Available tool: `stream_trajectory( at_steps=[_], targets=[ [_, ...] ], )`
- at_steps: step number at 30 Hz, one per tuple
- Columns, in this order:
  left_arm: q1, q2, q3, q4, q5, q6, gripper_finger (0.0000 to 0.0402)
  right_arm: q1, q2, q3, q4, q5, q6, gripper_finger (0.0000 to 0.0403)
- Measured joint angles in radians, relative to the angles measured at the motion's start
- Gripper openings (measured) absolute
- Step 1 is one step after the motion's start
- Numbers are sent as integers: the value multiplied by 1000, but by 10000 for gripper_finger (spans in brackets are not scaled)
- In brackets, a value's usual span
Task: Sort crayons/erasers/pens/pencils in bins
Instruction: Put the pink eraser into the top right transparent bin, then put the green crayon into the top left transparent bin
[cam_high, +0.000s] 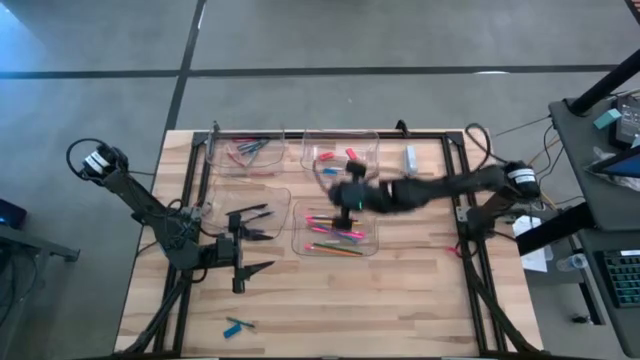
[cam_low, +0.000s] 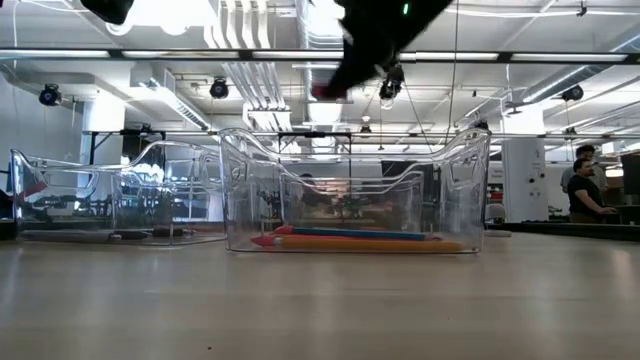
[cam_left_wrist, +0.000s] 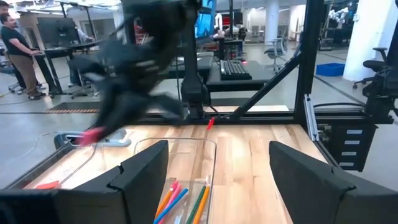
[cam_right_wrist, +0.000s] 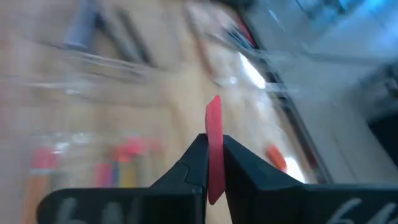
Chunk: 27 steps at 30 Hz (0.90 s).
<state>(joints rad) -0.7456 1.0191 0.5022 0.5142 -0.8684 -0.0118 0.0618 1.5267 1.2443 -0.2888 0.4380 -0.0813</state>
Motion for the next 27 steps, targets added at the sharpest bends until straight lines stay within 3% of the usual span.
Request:
stream_trajectory(
  at_steps=[7, 12, 19, 24, 27],
  targets=[
    [0, 0, 0, 0, 0, 2, 262, -293, -2, -21, -25, -99, 67, 51],
    [0, 0, 0, 1, 1, 1, 262, -398, -8, -21, -22, -174, 104, 108],
    [0, 0, 0, 1, 1, -5, 262, -379, -37, 14, -116, -235, 179, 212],
    [-1, 1, 48, -51, 27, -6, 262, -272, -110, 35, -209, -327, 226, 233],
    [-5, 3, 131, -236, 105, -32, 262, -159, -171, 31, -236, -333, 242, 230]
  ],
)
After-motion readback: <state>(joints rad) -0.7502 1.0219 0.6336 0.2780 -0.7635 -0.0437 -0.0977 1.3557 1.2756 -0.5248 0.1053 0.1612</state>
